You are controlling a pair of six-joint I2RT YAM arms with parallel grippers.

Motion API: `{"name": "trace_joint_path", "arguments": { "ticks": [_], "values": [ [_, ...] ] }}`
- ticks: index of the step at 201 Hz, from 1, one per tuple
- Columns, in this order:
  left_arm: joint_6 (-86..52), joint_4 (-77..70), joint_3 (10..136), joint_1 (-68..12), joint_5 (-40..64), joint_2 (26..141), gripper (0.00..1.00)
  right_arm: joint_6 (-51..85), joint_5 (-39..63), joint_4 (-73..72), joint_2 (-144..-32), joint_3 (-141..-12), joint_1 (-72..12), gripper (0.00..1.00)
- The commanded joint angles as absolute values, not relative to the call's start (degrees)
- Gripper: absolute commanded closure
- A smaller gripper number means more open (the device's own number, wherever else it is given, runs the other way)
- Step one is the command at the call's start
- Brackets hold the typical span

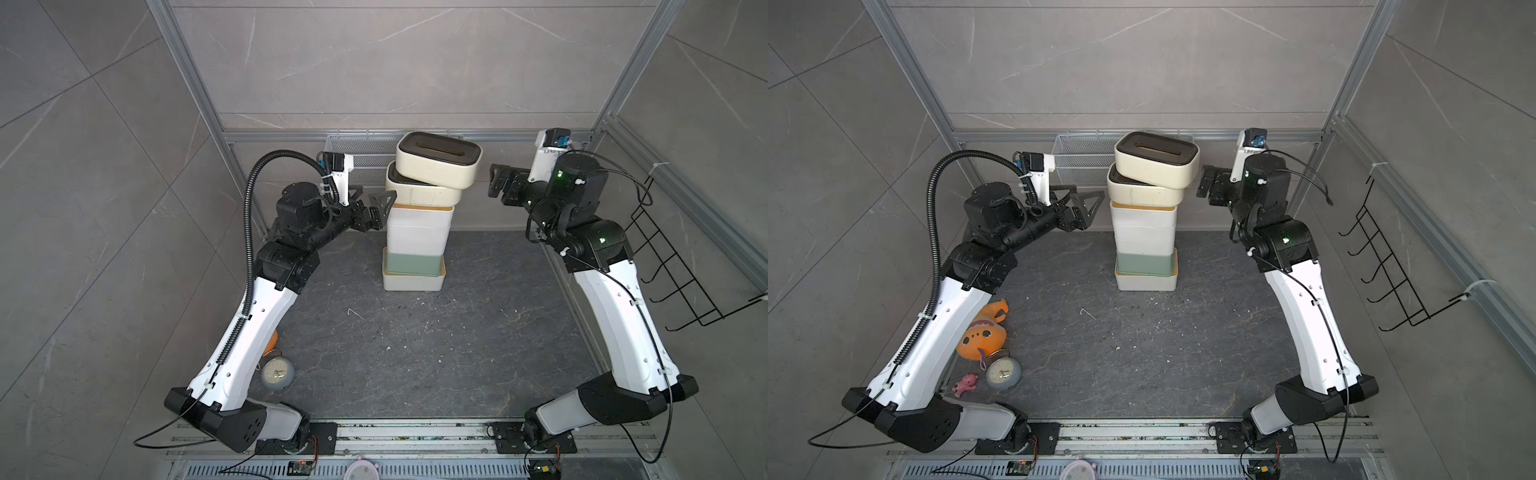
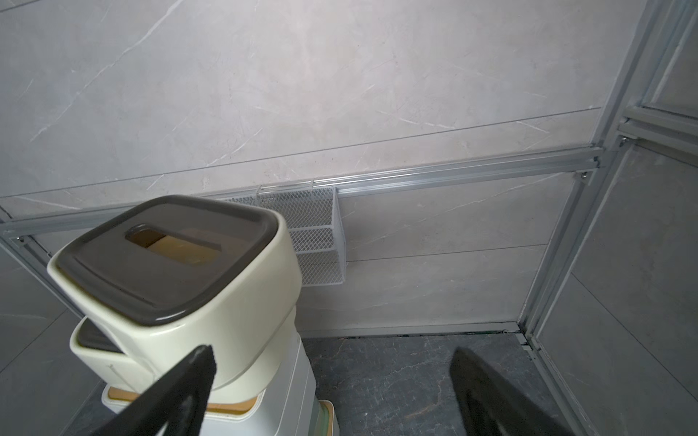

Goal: Stack the tissue boxes
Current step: Adjust the tissue box on the tissue box.

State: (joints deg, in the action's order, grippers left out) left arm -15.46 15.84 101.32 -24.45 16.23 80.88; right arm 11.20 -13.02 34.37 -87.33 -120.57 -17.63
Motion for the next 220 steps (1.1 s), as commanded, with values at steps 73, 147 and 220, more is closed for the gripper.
{"name": "trace_joint_path", "arguments": {
  "ticks": [73, 147, 220],
  "values": [
    [-18.6, 14.4, 115.4, -18.0, 30.7, 92.7, 0.0, 27.8, 18.2, 28.7, -90.8, -120.3, -4.4, 0.0],
    [-21.6, 13.9, 129.0, -16.5, 39.7, 103.1, 0.0, 36.7, 34.1, 15.0, -92.7, -115.1, -2.5, 0.01],
    [-25.3, 14.0, 140.0, -15.8, 44.5, 112.0, 0.0, 32.2, 33.2, 18.6, -95.7, -117.5, -7.8, 0.15]
  ]
}}
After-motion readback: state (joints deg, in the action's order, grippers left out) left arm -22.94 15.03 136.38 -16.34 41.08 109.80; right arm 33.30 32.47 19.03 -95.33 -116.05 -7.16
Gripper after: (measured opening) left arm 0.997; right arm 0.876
